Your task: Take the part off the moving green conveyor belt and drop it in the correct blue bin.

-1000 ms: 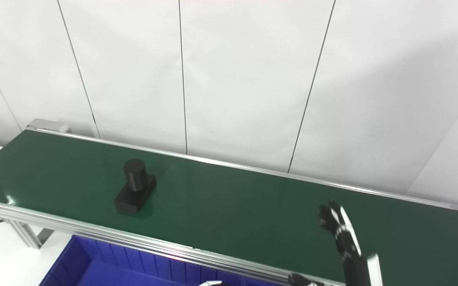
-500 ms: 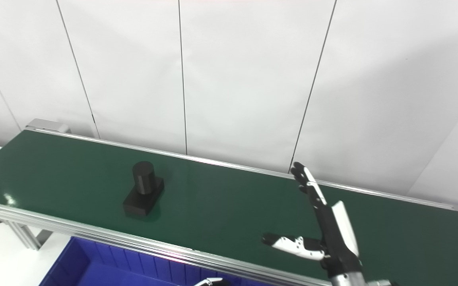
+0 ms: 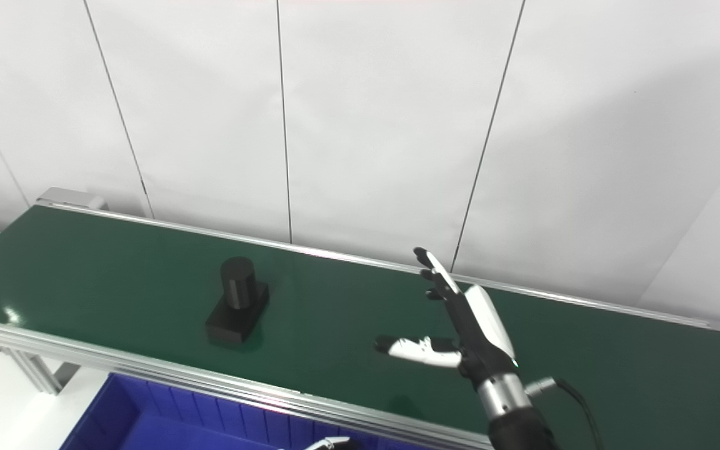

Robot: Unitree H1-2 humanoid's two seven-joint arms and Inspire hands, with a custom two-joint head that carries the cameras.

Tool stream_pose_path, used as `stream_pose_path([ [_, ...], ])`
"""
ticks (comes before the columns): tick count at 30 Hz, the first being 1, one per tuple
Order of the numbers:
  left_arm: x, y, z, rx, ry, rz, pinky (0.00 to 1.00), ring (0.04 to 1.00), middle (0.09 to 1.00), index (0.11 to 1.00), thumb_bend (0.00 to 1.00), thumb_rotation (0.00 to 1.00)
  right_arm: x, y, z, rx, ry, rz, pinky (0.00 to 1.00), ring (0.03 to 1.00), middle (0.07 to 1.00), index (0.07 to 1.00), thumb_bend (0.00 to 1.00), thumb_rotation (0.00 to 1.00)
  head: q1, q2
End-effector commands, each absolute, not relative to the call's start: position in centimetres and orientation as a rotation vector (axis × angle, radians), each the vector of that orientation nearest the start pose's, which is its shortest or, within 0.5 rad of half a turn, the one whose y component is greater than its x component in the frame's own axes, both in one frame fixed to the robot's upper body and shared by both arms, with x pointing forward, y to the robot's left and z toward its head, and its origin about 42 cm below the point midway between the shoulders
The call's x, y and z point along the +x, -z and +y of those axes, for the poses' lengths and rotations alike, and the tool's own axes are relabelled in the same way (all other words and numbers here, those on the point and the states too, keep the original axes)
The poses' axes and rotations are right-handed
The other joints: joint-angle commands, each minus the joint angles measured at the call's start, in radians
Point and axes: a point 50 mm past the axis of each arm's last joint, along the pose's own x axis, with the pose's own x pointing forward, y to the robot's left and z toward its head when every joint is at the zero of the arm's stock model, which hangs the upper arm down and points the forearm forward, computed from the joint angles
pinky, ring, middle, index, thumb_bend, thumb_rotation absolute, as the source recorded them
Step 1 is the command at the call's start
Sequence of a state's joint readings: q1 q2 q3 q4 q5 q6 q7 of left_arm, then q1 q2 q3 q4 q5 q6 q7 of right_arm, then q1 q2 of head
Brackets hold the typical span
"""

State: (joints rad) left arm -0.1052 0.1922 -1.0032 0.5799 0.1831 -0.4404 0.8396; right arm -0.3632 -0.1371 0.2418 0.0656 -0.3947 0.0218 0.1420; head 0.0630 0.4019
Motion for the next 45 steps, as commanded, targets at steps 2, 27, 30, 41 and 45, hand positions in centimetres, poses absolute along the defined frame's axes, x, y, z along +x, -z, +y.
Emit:
stream_pose_path([
  [2, 21.2, 1.8, 11.2, 0.39, 0.274, -0.182, 0.67, 0.748, 0.789, 0.761, 0.85, 0.51, 40.0, -20.1, -14.0, -0.628, -0.385, -0.313, 0.72, 0.86, 0.94, 0.97, 0.93, 0.56, -0.008, -0.003],
  [27, 21.6, 1.8, 10.1, 0.399, 0.306, -0.193, 0.68, 0.749, 0.771, 0.756, 0.88, 0.54, 45.9, -19.2, -6.8, -0.854, -0.471, -0.213, 0.8, 0.893, 0.944, 0.979, 1.0, 0.62, -0.017, -0.018],
  [30, 21.5, 1.8, 9.9, 0.396, 0.305, -0.194, 0.67, 0.743, 0.765, 0.755, 0.87, 0.54, 46.2, -19.3, -6.1, -0.874, -0.484, -0.213, 0.83, 0.9, 0.952, 0.986, 0.99, 0.63, -0.014, -0.018],
  [41, 21.6, 1.9, 10.0, 0.412, 0.317, -0.206, 0.67, 0.745, 0.771, 0.758, 0.86, 0.55, 46.9, -18.7, -3.7, -0.878, -0.513, -0.2, 0.81, 0.888, 0.943, 0.988, 1.0, 0.63, -0.005, -0.018],
  [45, 21.7, 2.0, 10.0, 0.42, 0.324, -0.205, 0.67, 0.75, 0.775, 0.755, 0.84, 0.54, 46.8, -18.9, -2.1, -0.886, -0.53, -0.191, 0.86, 0.913, 0.955, 0.998, 0.99, 0.62, -0.004, -0.018],
])
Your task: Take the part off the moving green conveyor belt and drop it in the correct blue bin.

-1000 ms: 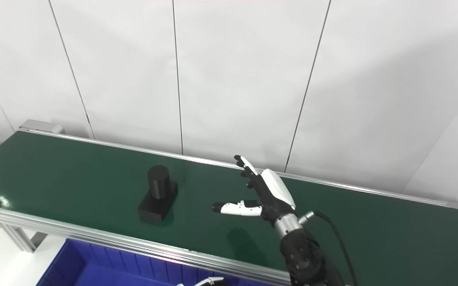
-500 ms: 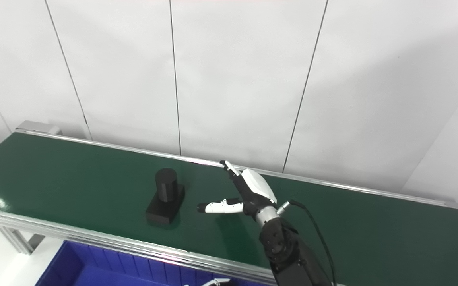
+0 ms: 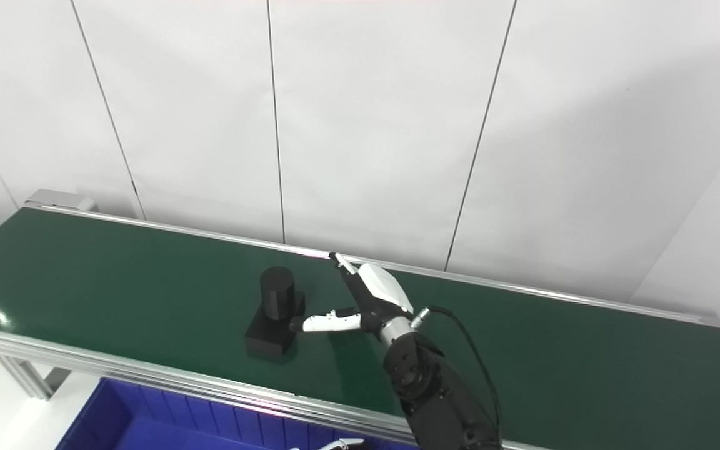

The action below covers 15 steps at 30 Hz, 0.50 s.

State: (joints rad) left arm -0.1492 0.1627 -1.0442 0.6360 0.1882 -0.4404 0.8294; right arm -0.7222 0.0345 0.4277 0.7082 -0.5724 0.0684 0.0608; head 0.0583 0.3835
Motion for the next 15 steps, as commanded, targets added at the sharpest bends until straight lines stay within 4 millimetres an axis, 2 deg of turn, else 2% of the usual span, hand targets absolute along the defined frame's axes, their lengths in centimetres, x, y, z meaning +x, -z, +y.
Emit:
stream_pose_path([
  [1, 21.6, 2.0, 10.0, 0.418, 0.323, -0.204, 0.68, 0.751, 0.774, 0.754, 0.84, 0.53, 46.8, -18.8, -1.8, -0.892, -0.533, -0.193, 0.87, 0.917, 0.957, 0.999, 0.99, 0.63, 0.0, 0.002],
  [9, 21.6, 1.9, 9.7, 0.41, 0.318, -0.208, 0.67, 0.744, 0.769, 0.745, 0.83, 0.48, 47.0, -18.2, -0.2, -0.918, -0.552, -0.187, 0.89, 0.923, 0.959, 1.0, 0.99, 0.64, 0.001, 0.004],
  [15, 21.4, 1.9, 9.7, 0.41, 0.318, -0.206, 0.66, 0.736, 0.763, 0.749, 0.83, 0.48, 47.0, -17.1, 0.5, -0.934, -0.559, -0.18, 0.89, 0.919, 0.958, 1.0, 0.99, 0.66, 0.001, 0.007],
])
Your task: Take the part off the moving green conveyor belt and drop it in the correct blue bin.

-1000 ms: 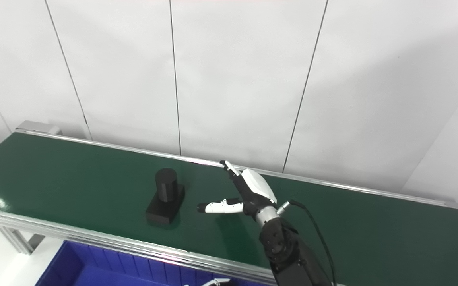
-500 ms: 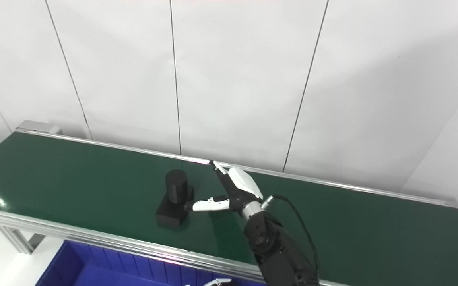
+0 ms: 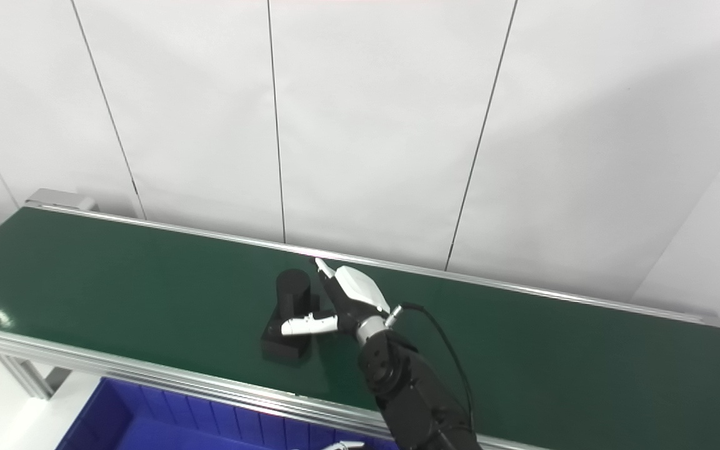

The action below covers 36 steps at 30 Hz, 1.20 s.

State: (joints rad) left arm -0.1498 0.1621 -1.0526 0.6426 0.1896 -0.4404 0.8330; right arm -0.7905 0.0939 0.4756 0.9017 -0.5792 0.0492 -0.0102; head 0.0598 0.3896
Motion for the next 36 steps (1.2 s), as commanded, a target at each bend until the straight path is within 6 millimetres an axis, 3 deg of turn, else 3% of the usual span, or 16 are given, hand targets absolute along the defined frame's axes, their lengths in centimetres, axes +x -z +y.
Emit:
stream_pose_path([
  [1, 21.3, 1.9, 9.7, 0.408, 0.318, -0.206, 0.66, 0.736, 0.763, 0.75, 0.83, 0.49, 47.0, -16.9, 0.6, -0.936, -0.558, -0.178, 0.89, 0.918, 0.958, 1.0, 0.99, 0.66, -0.001, 0.001],
  [10, 21.0, 1.9, 9.6, 0.402, 0.317, -0.208, 0.65, 0.727, 0.754, 0.75, 0.83, 0.48, 47.5, -15.2, 0.5, -0.943, -0.539, -0.135, 0.83, 0.893, 0.942, 0.991, 0.95, 0.61, -0.011, 0.002],
  [15, 20.9, 1.8, 9.5, 0.404, 0.307, -0.221, 0.65, 0.729, 0.755, 0.749, 0.82, 0.48, 47.7, -14.5, 0.1, -0.902, -0.487, -0.122, 0.63, 0.806, 0.908, 0.955, 0.81, 0.51, -0.015, 0.006],
  [17, 20.8, 1.8, 9.5, 0.402, 0.303, -0.224, 0.64, 0.726, 0.752, 0.745, 0.82, 0.48, 47.7, -14.2, -0.2, -0.876, -0.458, -0.131, 0.54, 0.693, 0.833, 0.923, 0.72, 0.41, -0.018, 0.007],
  [18, 20.7, 1.8, 9.5, 0.401, 0.302, -0.223, 0.65, 0.727, 0.753, 0.746, 0.83, 0.48, 47.6, -14.1, -0.3, -0.864, -0.446, -0.137, 0.5, 0.624, 0.741, 0.882, 0.65, 0.26, -0.019, 0.007],
  [19, 20.7, 1.8, 9.6, 0.402, 0.302, -0.224, 0.65, 0.727, 0.753, 0.746, 0.83, 0.48, 47.6, -14.0, -0.4, -0.838, -0.425, -0.148, 0.49, 0.606, 0.719, 0.872, 0.63, 0.23, -0.023, 0.008],
  [20, 20.7, 1.8, 9.6, 0.402, 0.301, -0.225, 0.65, 0.73, 0.755, 0.746, 0.83, 0.47, 47.5, -13.9, -0.5, -0.819, -0.41, -0.156, 0.44, 0.527, 0.565, 0.783, 0.57, 0.07, -0.023, 0.008],
  [21, 20.7, 1.9, 9.7, 0.404, 0.303, -0.225, 0.65, 0.73, 0.755, 0.747, 0.83, 0.47, 47.4, -13.7, -0.6, -0.809, -0.394, -0.164, 0.43, 0.513, 0.538, 0.767, 0.56, 0.05, -0.025, 0.007],
  [22, 20.7, 1.9, 9.7, 0.405, 0.305, -0.224, 0.66, 0.736, 0.761, 0.75, 0.82, 0.48, 47.4, -13.6, -0.7, -0.804, -0.384, -0.169, 0.36, 0.416, 0.503, 0.605, 0.54, 0.02, -0.026, 0.007],
  [23, 20.6, 1.9, 9.8, 0.405, 0.306, -0.222, 0.66, 0.74, 0.765, 0.751, 0.82, 0.48, 47.3, -13.5, -0.8, -0.806, -0.373, -0.171, 0.31, 0.365, 0.486, 0.529, 0.53, 0.01, -0.028, 0.007],
  [26, 20.6, 1.9, 10.0, 0.41, 0.305, -0.226, 0.66, 0.739, 0.763, 0.75, 0.83, 0.48, 47.2, -13.2, -1.0, -0.805, -0.348, -0.17, 0.31, 0.365, 0.481, 0.498, 0.52, 0.0, -0.03, 0.009],
  [33, 20.5, 2.0, 10.3, 0.409, 0.303, -0.216, 0.66, 0.739, 0.759, 0.749, 0.85, 0.52, 47.1, -12.8, -1.4, -0.8, -0.318, -0.166, 0.32, 0.376, 0.482, 0.492, 0.52, 0.0, -0.035, 0.01],
  [36, 20.5, 1.9, 10.4, 0.408, 0.301, -0.218, 0.66, 0.738, 0.758, 0.748, 0.85, 0.52, 47.0, -12.6, -1.6, -0.795, -0.31, -0.165, 0.27, 0.329, 0.477, 0.492, 0.52, 0.0, -0.04, 0.013],
])
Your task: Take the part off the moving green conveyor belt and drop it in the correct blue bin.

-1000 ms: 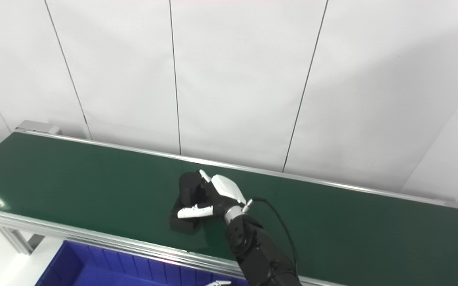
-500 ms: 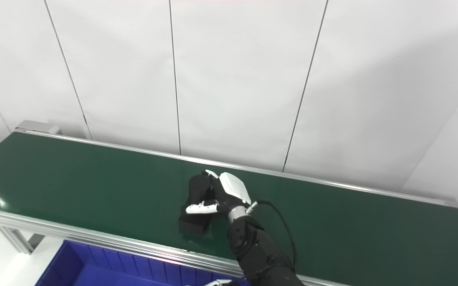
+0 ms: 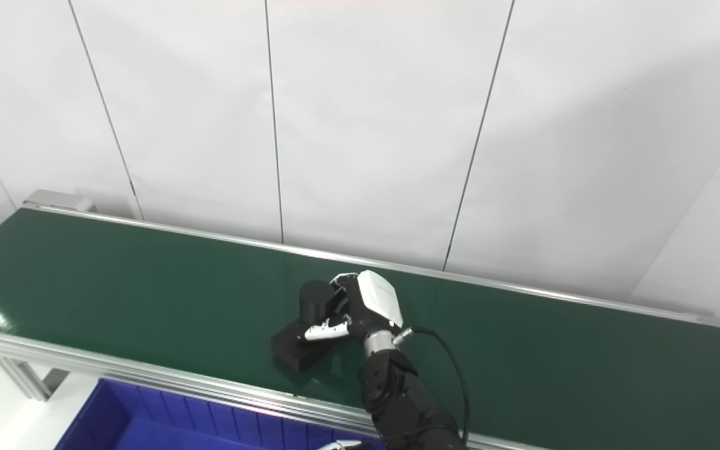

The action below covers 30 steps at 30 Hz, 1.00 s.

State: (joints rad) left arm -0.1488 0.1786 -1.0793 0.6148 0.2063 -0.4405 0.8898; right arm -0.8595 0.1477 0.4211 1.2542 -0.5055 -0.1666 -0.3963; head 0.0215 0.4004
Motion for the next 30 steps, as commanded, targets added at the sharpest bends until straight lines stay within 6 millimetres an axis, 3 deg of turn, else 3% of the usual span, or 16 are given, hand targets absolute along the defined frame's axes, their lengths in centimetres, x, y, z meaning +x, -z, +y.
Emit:
stream_pose_path([
  [1, 20.5, 1.9, 10.4, 0.406, 0.301, -0.216, 0.66, 0.738, 0.757, 0.748, 0.85, 0.52, 47.0, -12.6, -1.7, -0.791, -0.307, -0.167, 0.28, 0.337, 0.477, 0.492, 0.52, 0.0, -0.003, 0.002],
  [10, 20.6, 1.9, 10.9, 0.423, 0.303, -0.227, 0.66, 0.736, 0.759, 0.756, 0.85, 0.55, 46.4, -12.8, -2.8, -0.726, -0.243, -0.23, 0.34, 0.389, 0.482, 0.492, 0.52, 0.0, -0.019, 0.005],
  [13, 20.7, 1.9, 11.0, 0.422, 0.293, -0.228, 0.65, 0.726, 0.748, 0.747, 0.86, 0.54, 46.1, -13.2, -3.6, -0.68, -0.214, -0.26, 0.4, 0.401, 0.476, 0.559, 0.51, 0.0, -0.026, 0.007],
  [30, 20.6, 1.5, 13.0, 0.417, 0.285, -0.215, 0.66, 0.729, 0.755, 0.755, 0.84, 0.47, 41.5, -15.8, -8.1, -0.45, -0.047, -0.394, 0.39, 0.397, 0.505, 0.569, 0.5, 0.0, -0.121, 0.04],
])
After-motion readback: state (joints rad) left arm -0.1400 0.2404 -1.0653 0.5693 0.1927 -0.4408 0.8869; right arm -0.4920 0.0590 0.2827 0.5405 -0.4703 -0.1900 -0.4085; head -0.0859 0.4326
